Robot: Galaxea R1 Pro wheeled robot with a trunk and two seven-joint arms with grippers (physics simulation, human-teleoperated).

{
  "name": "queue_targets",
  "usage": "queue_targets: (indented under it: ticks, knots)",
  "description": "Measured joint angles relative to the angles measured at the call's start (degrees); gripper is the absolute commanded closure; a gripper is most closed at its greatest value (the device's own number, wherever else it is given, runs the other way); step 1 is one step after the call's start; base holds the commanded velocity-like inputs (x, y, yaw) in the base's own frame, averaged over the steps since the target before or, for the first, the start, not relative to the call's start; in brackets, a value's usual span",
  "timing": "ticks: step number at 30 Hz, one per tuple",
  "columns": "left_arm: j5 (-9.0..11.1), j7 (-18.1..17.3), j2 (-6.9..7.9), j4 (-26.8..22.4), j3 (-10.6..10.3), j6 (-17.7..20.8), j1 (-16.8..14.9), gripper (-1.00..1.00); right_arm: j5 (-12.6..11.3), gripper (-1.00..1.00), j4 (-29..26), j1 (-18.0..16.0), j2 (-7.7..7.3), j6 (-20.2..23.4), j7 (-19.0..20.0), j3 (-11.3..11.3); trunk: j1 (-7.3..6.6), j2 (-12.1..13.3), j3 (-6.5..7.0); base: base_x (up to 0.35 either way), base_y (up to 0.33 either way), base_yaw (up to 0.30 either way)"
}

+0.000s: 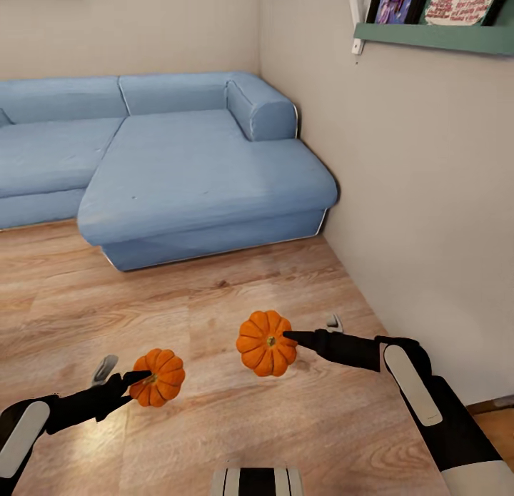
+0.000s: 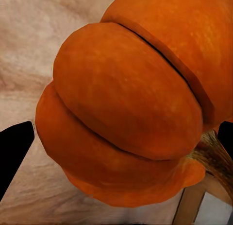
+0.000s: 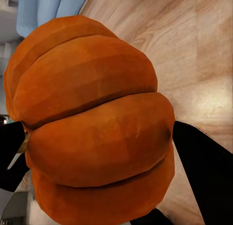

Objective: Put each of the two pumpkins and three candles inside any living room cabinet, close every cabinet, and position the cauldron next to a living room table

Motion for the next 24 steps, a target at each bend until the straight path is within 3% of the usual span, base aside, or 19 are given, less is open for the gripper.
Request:
queue_targets:
  ticks: [13, 24]
  knots:
    - [0.4, 0.0, -0.06, 0.1, 0.1, 0.0, 0.0, 1.0, -0.2, 1.0, 0.1, 0.0, 0.02, -0.1, 0.4, -0.2, -0.33, 0.2, 3.27, -0.313, 0.0, 0.022]
    - [0.2, 0.0, -0.05, 0.1, 0.0, -0.1, 0.0, 1.0, 0.2, 1.0, 0.8, 0.0, -0.02, -0.2, 0.5, -0.3, -0.61, 0.3, 5.24, -0.311, 0.0, 0.087]
